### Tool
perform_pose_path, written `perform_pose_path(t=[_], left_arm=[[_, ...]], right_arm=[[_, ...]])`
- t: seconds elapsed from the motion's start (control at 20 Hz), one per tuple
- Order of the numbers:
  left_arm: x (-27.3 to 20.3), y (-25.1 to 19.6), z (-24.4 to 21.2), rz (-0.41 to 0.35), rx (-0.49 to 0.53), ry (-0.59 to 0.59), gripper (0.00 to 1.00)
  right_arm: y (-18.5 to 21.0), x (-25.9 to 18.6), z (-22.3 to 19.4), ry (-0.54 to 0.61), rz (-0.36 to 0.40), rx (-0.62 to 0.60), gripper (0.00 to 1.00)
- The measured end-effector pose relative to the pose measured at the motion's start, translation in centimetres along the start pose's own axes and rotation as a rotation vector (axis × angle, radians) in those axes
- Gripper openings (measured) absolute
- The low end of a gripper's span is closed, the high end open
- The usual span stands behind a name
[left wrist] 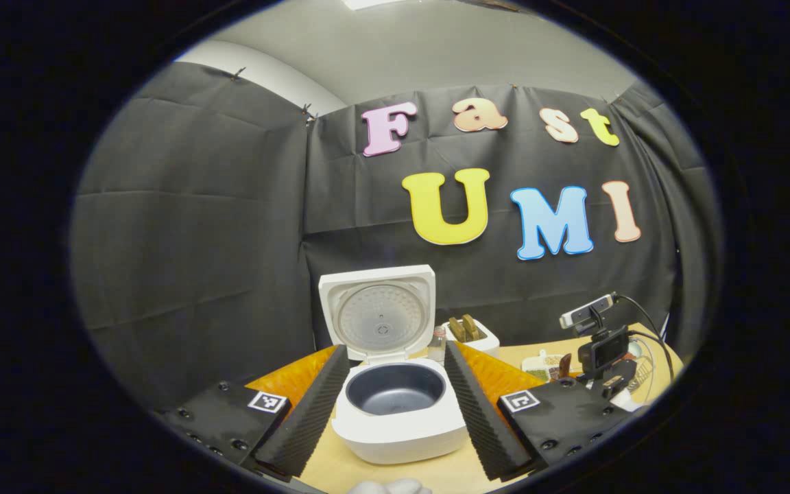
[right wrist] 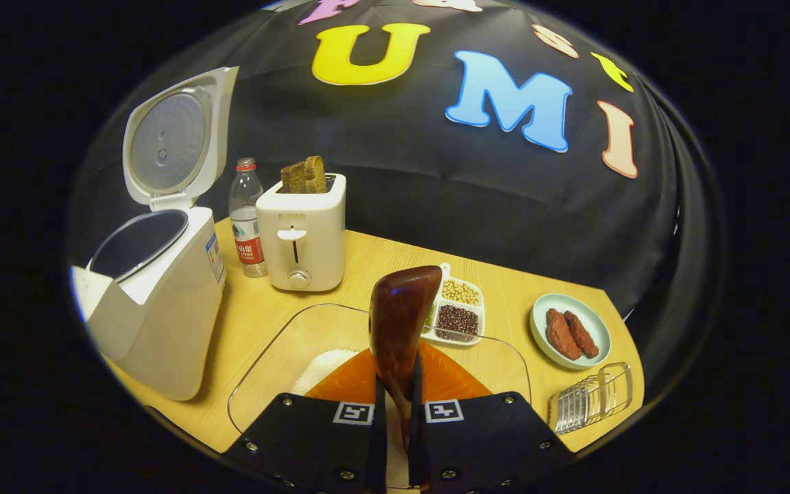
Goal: Close the left gripper, press the button to open the rice cooker; take a wooden spoon from the chopstick holder with the right hand, scoop a spoonful of rice and pour it into the rice cooker, then put the wooden spoon back into the chopstick holder.
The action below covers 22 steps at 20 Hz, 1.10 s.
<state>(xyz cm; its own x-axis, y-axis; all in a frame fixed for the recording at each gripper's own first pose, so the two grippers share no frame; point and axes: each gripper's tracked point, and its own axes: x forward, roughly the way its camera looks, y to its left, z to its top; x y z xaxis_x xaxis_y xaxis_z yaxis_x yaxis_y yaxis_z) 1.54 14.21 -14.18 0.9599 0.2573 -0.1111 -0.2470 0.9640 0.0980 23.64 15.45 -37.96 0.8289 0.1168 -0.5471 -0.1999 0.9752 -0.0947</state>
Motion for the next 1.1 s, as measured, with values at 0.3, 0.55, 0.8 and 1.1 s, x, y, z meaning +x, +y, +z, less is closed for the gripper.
perform_pose_path(t=[0.3,0.55,0.8,1.1], left_arm=[[0.2,1.1,0.2,0.007,-0.007,0.003,0.96],[0.6,1.5,0.1,0.008,-0.023,0.013,0.96],[0.9,1.2,0.8,0.002,-0.002,-0.001,0.96],[0.9,0.4,2.0,-0.013,0.028,-0.016,0.95]], right_arm=[[0.7,0.1,-0.1,0.029,0.057,0.209,0.13],[0.6,0.4,-0.1,0.058,0.151,0.524,0.13],[-1.4,0.7,-0.9,0.087,0.209,0.817,0.13],[-3.5,0.4,-1.3,0.081,0.268,1.115,0.13]])
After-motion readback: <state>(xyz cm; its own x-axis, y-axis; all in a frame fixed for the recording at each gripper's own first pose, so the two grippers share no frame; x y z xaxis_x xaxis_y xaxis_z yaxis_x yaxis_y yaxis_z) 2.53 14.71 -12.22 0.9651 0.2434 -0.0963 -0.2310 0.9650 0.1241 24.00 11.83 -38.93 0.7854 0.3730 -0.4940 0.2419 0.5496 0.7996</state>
